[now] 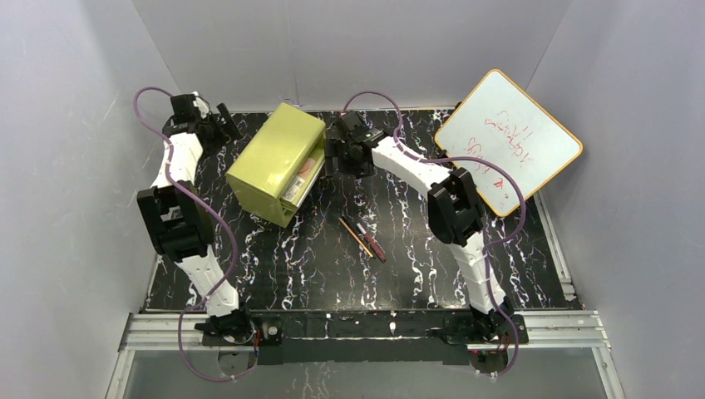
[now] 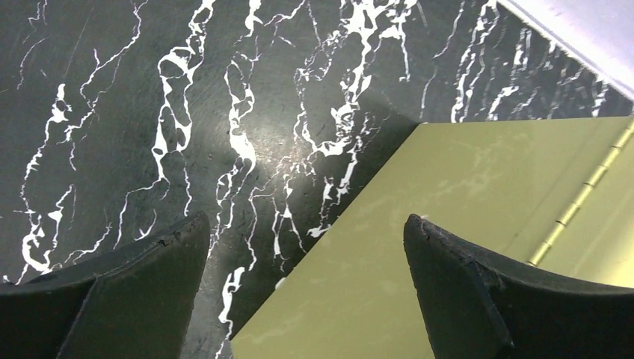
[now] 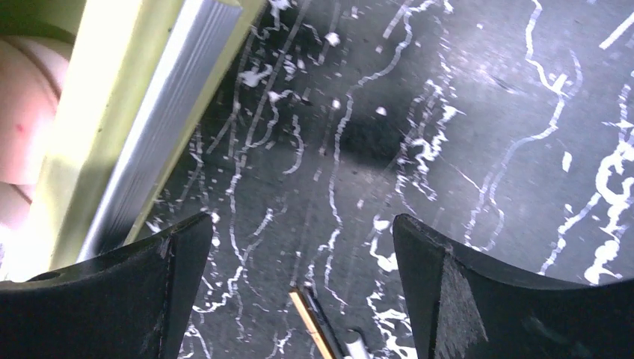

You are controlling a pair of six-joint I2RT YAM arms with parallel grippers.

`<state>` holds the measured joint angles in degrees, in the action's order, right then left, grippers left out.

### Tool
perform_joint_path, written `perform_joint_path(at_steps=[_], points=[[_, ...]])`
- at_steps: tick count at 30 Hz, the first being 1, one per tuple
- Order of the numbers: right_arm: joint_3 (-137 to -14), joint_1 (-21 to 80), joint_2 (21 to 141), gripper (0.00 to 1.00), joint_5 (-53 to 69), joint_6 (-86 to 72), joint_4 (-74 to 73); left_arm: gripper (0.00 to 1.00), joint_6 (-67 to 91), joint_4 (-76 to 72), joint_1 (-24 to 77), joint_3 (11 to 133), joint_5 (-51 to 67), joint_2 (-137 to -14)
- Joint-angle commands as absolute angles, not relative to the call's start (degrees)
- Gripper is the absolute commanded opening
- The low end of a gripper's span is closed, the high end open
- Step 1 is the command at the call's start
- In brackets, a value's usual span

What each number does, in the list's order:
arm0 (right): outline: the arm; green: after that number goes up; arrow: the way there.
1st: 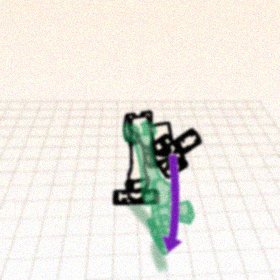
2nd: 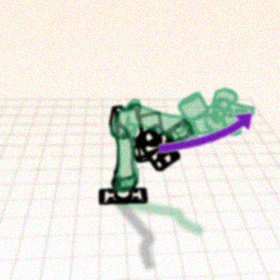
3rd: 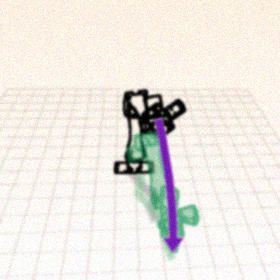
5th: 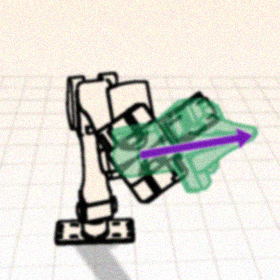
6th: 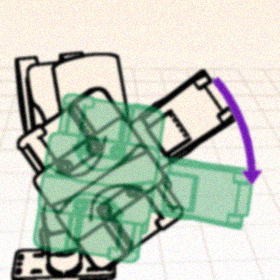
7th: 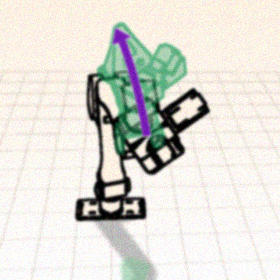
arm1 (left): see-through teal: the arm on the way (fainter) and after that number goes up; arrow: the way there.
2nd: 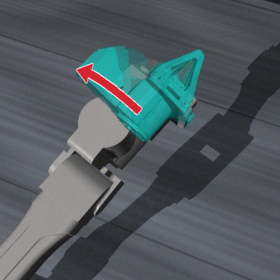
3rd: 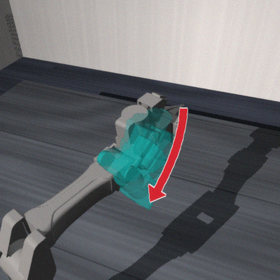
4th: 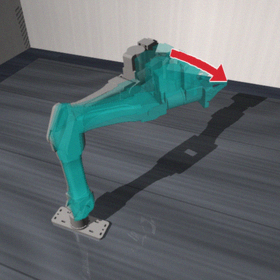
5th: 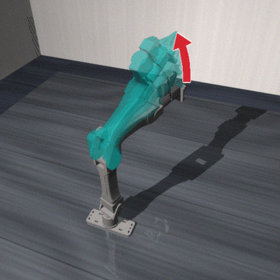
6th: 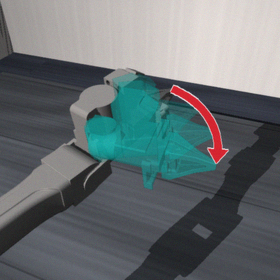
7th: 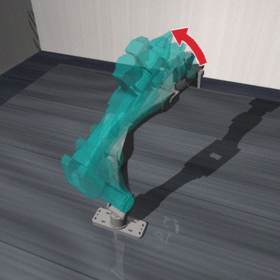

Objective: Organize the makeup

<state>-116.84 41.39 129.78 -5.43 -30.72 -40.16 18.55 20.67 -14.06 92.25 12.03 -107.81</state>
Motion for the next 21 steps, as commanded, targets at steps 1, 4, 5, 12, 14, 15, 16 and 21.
perform_joint_path(at_steps=[1,4,5,12,14,15,16,21], points=[[-124.1,41.8,131.9,0.99,-1.2,-33.1,-38.0,0.99,14.0,25.3,-12.9,95.7,5.4,-108.5],[-129.7,41.7,135.2,0.99,-0.4,-33.9,-38.9,0.99,12.4,26.1,-12.0,96.2,3.3,-109.1],[-131.6,41.8,136.3,0.99,0.9,-34.2,-39.3,0.99,12.1,26.2,-11.8,96.3,3.0,-109.2],[-128.5,42.2,137.1,0.99,6.7,-36.6,-30.7,0.99,10.7,26.2,-10.3,95.1,1.1,-109.7],[-127.2,42.4,137.5,0.99,7.8,-37.2,-28.3,0.99,10.7,26.2,-10.1,94.9,1.4,-109.7],[-126.5,42.5,137.7,0.99,8.3,-37.6,-27.0,0.99,10.7,26.2,-10.0,94.9,1.5,-109.6],[-125.3,42.5,137.8,0.99,9.4,-38.1,-25.3,0.99,10.6,26.2,-9.9,94.9,1.5,-109.5],[-107.1,42.5,131.2,0.99,13.1,-42.8,-5.4,0.99,10.4,26.3,-9.8,94.7,1.6,-109.0]])
